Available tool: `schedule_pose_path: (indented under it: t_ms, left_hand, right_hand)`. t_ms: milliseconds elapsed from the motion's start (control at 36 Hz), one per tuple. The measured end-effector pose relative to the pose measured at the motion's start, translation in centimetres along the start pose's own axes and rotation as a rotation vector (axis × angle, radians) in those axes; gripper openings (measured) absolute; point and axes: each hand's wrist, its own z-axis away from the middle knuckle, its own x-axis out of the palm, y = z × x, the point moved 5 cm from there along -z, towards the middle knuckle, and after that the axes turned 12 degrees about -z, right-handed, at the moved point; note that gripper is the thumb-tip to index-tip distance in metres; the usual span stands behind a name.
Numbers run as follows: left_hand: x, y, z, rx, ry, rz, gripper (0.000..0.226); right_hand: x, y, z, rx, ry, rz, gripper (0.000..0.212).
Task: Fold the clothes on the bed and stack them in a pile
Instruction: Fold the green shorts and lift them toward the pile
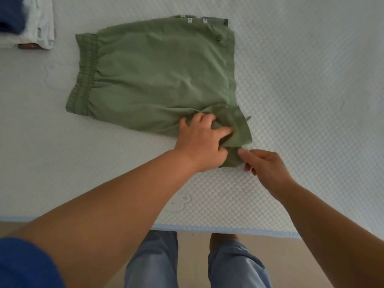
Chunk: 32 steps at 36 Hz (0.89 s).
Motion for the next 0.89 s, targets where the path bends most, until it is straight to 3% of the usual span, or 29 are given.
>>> schedule_pose_path:
  t_ms: [139, 250, 306, 417, 472, 556, 611, 694, 806, 889]
  left_hand:
    - [1.6, 0.6, 1.2, 0.118, 0.006, -0.089, 0.053]
    - [2.5, 0.5, 2.5, 0.208, 0.014, -0.178, 0.055]
    - [2.6, 0.3, 3.2, 0.235, 0.029, -0.192, 0.06]
    - [1.9, 0.6, 3.7, 0.307, 0.151, -0.134, 0.051]
    - [2.0, 0.6, 3.8, 0.313, 0.152, -0.14, 0.045]
    - [2.7, 0.6, 4.0, 0.304, 0.088, -0.189, 0.053]
    - [2.5, 0.6, 4.1, 0.295, 0.128, -0.179, 0.055]
    - [1.7, -0.6, 3.9, 0.193, 0.21, -0.166, 0.055]
    - [2.9, -2.7, 3.5, 0.113, 0.036, -0.258, 0.068]
    - [3.4, -2.7, 3.3, 0.134, 0.024, -0.284, 0.072]
  right_hand:
    - [0.2, 0.7, 0.7, -0.248, 0.03, 0.515, 0.02]
    - [-0.8, 1.3, 1.6, -0.287, 0.197, 0.475, 0.041]
    - [-0.7, 0.5, 2.2, -0.42, 0.221, 0.529, 0.049]
    - [0.6, -2.4, 2.2, -0.774, 0.192, 0.695, 0.036]
    - [1.4, -3.3, 1.5, -0.86, 0.13, 0.756, 0.033]
    - [2.4, -2.4, 0.0, -0.725, -0.088, 0.961, 0.044]
    - [2.4, -1.5, -0.4, -0.653, -0.175, 1.049, 0.054]
    - [1.7, -1.6, -0.2, -0.68, -0.156, 1.048, 0.064]
    - [1.3, -1.7, 0.0, -0.701, -0.137, 1.095, 0.066]
    - [1.3, -1.4, -0.5, -0.645, -0.162, 1.148, 0.064]
